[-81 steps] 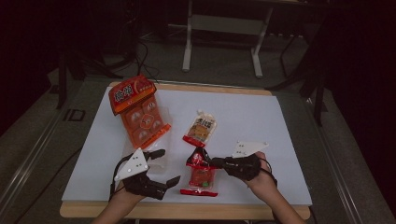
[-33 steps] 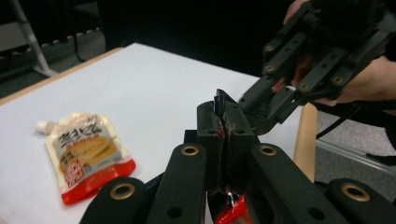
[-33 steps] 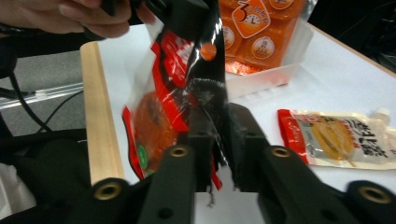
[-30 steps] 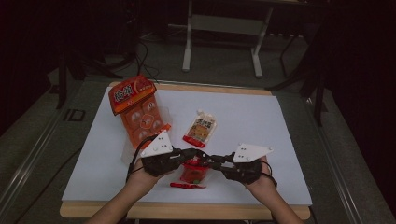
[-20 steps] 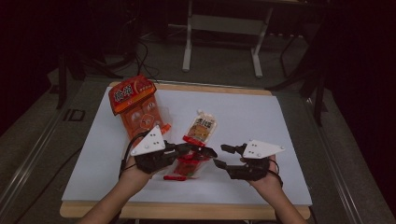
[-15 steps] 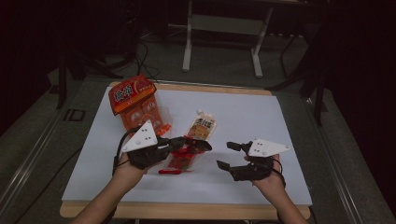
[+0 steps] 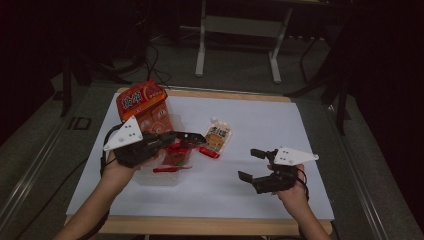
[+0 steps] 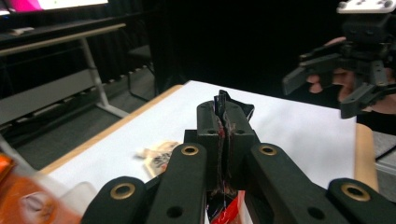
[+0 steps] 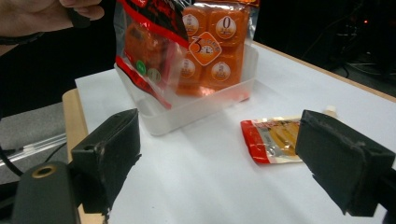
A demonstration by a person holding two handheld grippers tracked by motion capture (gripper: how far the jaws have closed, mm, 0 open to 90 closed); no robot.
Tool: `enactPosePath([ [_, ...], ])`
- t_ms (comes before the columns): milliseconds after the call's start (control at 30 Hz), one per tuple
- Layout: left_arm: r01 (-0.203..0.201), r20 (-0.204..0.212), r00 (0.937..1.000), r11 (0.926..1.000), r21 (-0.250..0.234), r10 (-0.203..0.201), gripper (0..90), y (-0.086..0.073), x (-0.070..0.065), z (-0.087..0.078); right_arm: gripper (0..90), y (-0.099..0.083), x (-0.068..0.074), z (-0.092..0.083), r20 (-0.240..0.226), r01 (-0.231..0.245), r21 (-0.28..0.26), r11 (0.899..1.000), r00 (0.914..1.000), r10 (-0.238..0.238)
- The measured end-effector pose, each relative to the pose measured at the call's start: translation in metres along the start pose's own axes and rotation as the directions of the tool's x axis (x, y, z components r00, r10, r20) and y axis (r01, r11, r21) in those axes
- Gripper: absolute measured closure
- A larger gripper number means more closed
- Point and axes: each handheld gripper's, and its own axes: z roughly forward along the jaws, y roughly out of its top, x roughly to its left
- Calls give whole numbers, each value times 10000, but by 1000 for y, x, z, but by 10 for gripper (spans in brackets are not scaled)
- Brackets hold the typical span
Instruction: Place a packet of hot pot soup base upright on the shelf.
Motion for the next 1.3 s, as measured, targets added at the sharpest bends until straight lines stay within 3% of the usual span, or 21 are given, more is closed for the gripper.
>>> enactPosePath([
  [233, -151, -516, 9986, 9999, -23, 149, 880, -7, 17, -11, 140, -3, -4, 0, 60, -136, -24, 9999, 9999, 136],
  [367, 66, -568, 9984, 9999, -150, -75, 879, -13, 26, -16, 142, -5, -5, 1, 42, -214, -27, 9998, 9998, 214],
  [600, 64, -631, 9980, 9999, 113, -57, 879, -26, 35, -18, 144, -7, -8, 1, -5, -396, -9, 9992, 9992, 396],
  [800, 89, -492, 9988, 9998, 187, -80, 878, -34, 38, -16, 147, -7, -9, 1, -42, -509, -45, 9987, 9987, 509],
  [933, 330, -376, 9988, 9995, 27, -328, 877, -38, 40, -14, 147, -8, -9, 3, -121, -572, -8, 9984, 9983, 572],
  [1100, 77, -374, 9993, 9999, -144, -82, 877, -31, 36, -18, 149, -9, -10, 2, -140, -673, -23, 9977, 9976, 672],
  [1267, 92, -292, 9995, 9996, -266, -100, 877, -26, 36, -20, 149, -9, -9, 3, -155, -680, 10, 9977, 9976, 680],
  [1300, -45, -469, 9989, 9994, -351, 28, 877, -26, 35, -22, 149, -9, -9, 4, -162, -677, 16, 9977, 9976, 677],
])
